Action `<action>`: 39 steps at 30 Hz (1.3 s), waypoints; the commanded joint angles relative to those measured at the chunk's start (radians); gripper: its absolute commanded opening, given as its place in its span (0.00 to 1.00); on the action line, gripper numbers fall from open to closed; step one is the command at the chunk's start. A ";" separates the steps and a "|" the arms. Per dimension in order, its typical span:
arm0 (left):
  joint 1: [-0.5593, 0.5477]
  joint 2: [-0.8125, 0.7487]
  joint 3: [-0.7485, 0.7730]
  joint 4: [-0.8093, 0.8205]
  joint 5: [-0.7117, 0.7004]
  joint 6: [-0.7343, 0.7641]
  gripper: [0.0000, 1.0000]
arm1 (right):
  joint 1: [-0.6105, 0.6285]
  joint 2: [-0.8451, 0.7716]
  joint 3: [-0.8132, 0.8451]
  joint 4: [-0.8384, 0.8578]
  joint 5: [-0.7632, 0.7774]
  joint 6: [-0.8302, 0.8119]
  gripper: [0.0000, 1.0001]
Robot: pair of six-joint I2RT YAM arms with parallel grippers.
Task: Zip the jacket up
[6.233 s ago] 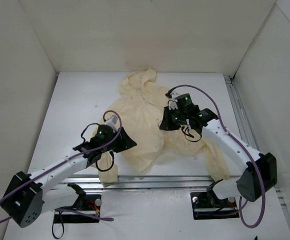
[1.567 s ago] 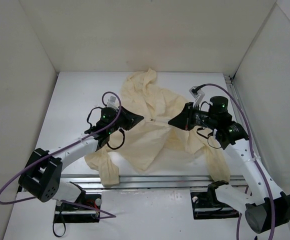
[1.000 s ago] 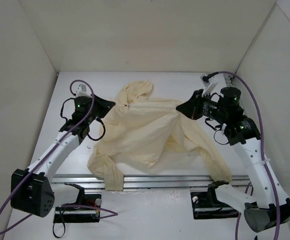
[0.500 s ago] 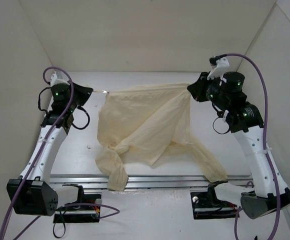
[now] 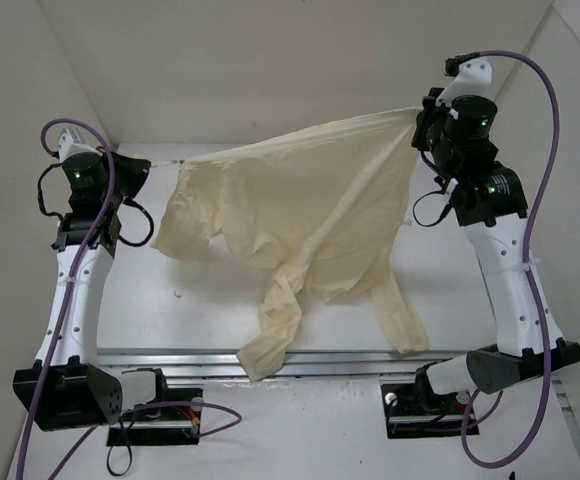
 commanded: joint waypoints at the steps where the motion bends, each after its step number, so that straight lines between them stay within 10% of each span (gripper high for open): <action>1: 0.043 -0.017 0.061 0.011 -0.034 0.039 0.00 | -0.011 0.020 0.093 0.092 0.208 -0.071 0.00; 11: 0.082 -0.001 0.150 -0.071 -0.014 0.123 0.00 | -0.009 0.021 0.035 0.108 0.051 -0.035 0.00; 17: -0.073 -0.106 -0.106 -0.084 -0.062 0.154 0.02 | -0.006 -0.141 -0.357 0.109 -0.036 0.025 0.12; 26: -0.329 -0.291 -0.292 -0.303 -0.306 0.201 0.57 | -0.009 -0.460 -0.678 0.076 -0.039 0.110 0.96; 30: -0.354 -0.415 -0.267 -0.441 -0.379 0.241 1.00 | -0.009 -0.557 -0.732 0.027 -0.070 0.133 0.98; 39: -0.354 -0.704 -0.261 -0.574 -0.596 0.391 1.00 | -0.011 -0.749 -0.845 -0.029 -0.038 0.171 0.98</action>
